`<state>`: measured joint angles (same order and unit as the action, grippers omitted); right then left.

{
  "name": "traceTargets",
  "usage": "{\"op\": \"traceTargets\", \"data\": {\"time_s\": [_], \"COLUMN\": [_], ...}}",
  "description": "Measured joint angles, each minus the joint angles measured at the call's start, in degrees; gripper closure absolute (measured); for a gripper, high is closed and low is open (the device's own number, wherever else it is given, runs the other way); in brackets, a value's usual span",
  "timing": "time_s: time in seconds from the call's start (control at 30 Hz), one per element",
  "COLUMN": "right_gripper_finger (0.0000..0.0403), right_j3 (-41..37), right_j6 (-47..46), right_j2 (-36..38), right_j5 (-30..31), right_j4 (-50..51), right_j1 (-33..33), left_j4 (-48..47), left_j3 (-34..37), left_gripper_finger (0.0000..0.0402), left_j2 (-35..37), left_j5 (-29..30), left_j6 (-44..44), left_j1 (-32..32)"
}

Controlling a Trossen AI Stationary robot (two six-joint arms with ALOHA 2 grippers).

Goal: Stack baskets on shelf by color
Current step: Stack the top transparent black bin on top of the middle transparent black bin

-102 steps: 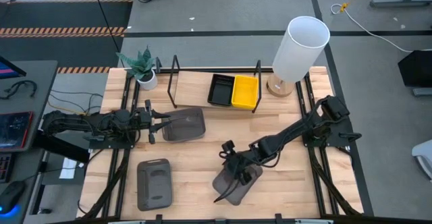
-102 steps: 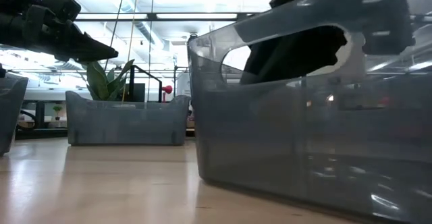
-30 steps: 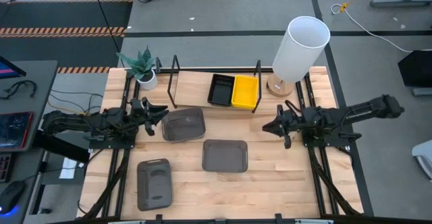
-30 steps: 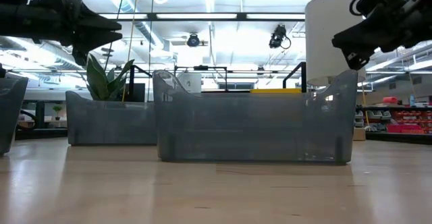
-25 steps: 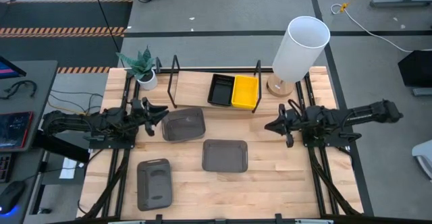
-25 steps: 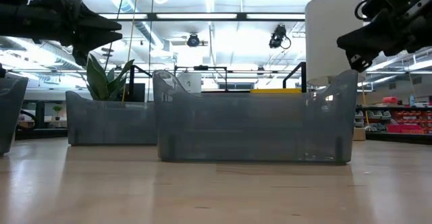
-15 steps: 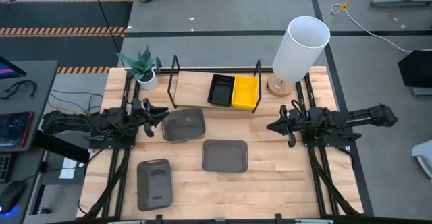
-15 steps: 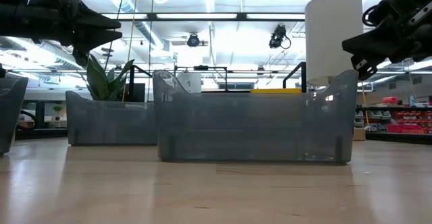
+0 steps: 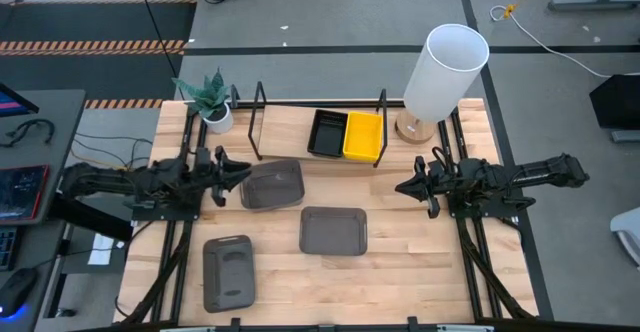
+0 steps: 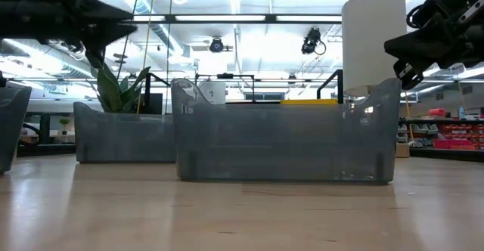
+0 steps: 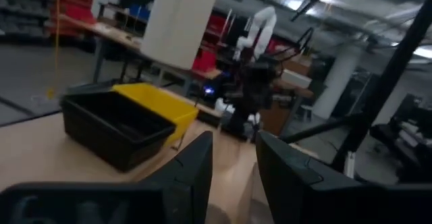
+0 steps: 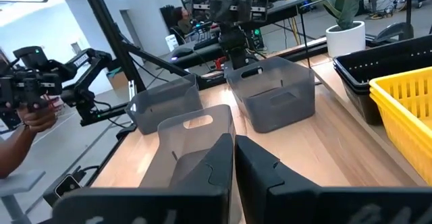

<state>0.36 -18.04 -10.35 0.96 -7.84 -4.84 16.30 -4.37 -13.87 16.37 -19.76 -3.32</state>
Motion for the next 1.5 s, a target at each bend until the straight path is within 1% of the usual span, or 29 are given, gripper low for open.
{"op": "traceTargets", "data": {"time_s": [0.13,0.2,0.3,0.37,0.53,0.63,0.7,0.87,0.97,1.1,1.2,1.37,1.5], "right_gripper_finger": [0.0380,0.0380,0.0380,0.0379,0.0379,0.0380,0.0380,0.0380,0.0379,0.0379,0.0380,0.0380,0.0380], "right_j3": [0.00,0.00,0.00,0.00,0.00,0.01,0.02,0.02,0.02,0.02,0.02,0.02,0.02], "right_j6": [0.00,0.05,0.02,0.07,0.08,0.04,0.10,0.10,0.12,0.12,0.12,0.06,0.05], "right_j2": [-0.02,-0.02,-0.02,-0.02,-0.02,-0.02,-0.02,-0.02,-0.02,-0.02,-0.02,-0.02,-0.03], "right_j5": [0.01,0.01,0.00,0.02,-0.01,0.01,-0.01,-0.01,-0.01,-0.01,-0.01,0.00,0.02], "right_j4": [0.00,0.00,0.00,-0.02,0.00,0.00,-0.01,0.00,-0.02,-0.09,-0.13,-0.19,-0.22], "right_j1": [0.00,0.00,0.00,0.00,0.00,0.00,0.00,0.00,0.00,0.00,0.00,0.00,0.00], "left_j4": [-0.48,-5.08,-14.65,-18.95,-25.37,-29.54,-31.29,-36.24,-37.77,-38.05,-38.83,-47.18,-47.99], "left_j3": [-2.36,-5.23,-10.17,-12.65,-17.68,-21.04,-23.70,-29.63,-31.79,-34.51,-36.84,-41.75,-43.81], "left_gripper_finger": [0.0281,0.0281,0.0281,0.0281,0.0281,0.0277,0.0268,0.0228,0.0207,0.0192,0.0185,0.0187,0.0195], "left_j2": [-6.36,-10.37,-16.43,-20.15,-28.84,-33.50,-36.27,-43.42,-48.24,-54.87,-59.49,-65.21,-67.97], "left_j5": [-1.17,-1.16,-0.47,-0.60,-6.16,-7.05,-7.05,-7.96,-8.05,-7.94,-7.67,-3.93,-4.05], "left_j6": [-0.64,-0.54,-0.60,-1.05,-2.43,-3.57,-3.70,-6.65,-8.87,-10.35,-10.76,-11.21,-11.52], "left_j1": [-0.04,-0.04,-0.02,-0.02,-0.12,-0.12,-0.12,-0.26,-1.15,-3.30,-4.92,-6.15,-7.24]}}
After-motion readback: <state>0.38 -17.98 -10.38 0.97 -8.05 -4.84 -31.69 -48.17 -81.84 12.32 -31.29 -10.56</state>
